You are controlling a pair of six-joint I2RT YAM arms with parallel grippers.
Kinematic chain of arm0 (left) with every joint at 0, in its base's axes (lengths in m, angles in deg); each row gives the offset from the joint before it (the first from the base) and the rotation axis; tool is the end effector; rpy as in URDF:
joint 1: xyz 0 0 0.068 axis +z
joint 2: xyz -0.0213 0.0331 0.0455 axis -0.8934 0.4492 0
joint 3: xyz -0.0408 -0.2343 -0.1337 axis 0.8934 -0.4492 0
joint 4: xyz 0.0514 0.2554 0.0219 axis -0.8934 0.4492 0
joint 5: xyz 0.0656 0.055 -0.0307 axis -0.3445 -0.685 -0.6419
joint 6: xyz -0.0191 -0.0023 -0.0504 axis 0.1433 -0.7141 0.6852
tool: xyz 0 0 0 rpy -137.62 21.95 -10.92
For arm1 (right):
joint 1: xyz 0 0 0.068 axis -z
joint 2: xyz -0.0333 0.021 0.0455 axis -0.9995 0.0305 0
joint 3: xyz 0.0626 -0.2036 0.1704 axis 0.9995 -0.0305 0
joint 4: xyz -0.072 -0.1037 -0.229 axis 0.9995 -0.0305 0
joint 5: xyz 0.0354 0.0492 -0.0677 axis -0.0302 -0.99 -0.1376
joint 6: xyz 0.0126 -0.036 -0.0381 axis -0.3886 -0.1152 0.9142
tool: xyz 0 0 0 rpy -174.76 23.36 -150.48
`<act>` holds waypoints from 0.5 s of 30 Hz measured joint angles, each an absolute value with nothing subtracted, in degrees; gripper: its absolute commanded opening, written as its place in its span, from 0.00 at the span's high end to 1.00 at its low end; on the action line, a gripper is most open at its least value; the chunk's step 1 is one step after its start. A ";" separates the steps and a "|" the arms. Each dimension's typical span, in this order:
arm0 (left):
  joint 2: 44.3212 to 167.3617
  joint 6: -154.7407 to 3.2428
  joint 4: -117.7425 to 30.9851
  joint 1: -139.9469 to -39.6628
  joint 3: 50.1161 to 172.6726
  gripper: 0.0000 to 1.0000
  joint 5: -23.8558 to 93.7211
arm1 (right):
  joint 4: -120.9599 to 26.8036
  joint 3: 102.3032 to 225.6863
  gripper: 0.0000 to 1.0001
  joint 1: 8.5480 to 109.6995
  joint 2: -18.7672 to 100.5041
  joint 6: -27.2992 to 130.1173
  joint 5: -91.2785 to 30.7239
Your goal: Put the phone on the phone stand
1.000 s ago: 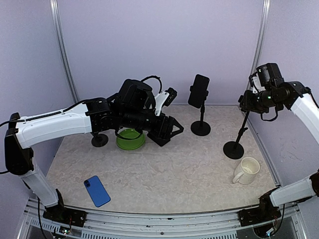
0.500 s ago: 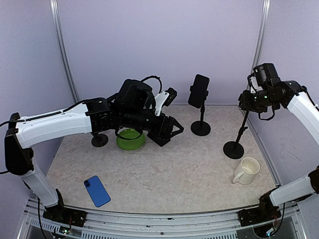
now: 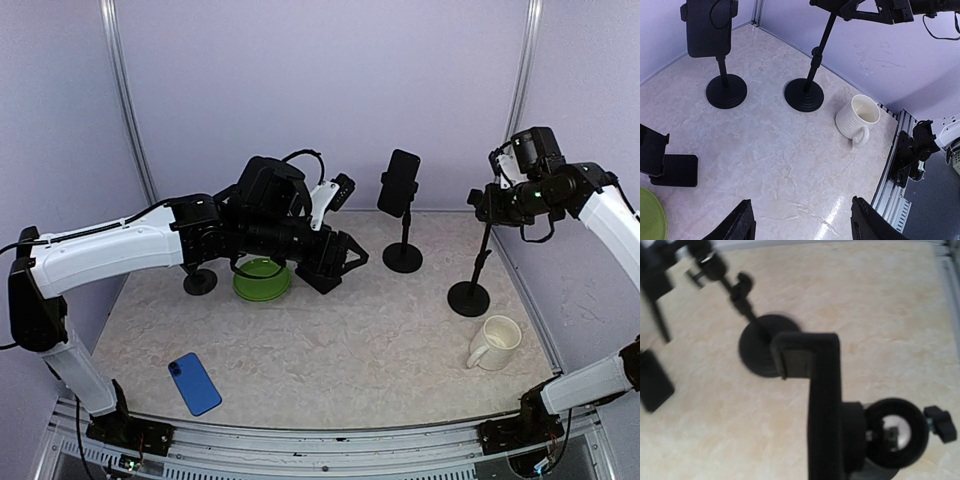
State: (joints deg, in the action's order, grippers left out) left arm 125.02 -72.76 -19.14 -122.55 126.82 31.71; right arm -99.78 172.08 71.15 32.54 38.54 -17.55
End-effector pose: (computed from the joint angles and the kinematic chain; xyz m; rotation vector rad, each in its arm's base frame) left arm 0.1954 -0.3344 0.3532 0.8877 2.0109 -0.8528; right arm 0.2415 0.0711 0.3974 0.0978 2.3146 0.2252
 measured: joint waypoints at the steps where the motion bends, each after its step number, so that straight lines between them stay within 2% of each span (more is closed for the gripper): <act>1: 125.02 -72.83 -19.14 -122.55 126.90 0.36 31.58 | -99.98 172.06 0.90 71.19 32.36 39.35 -19.00; 15: 124.43 -73.68 -15.54 -122.48 126.93 0.36 28.89 | -98.64 171.80 0.95 68.20 30.53 48.68 -44.44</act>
State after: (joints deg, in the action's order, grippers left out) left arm 124.43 -73.68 -15.54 -122.48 126.93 28.89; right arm -98.64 171.80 68.20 30.53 48.68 -44.44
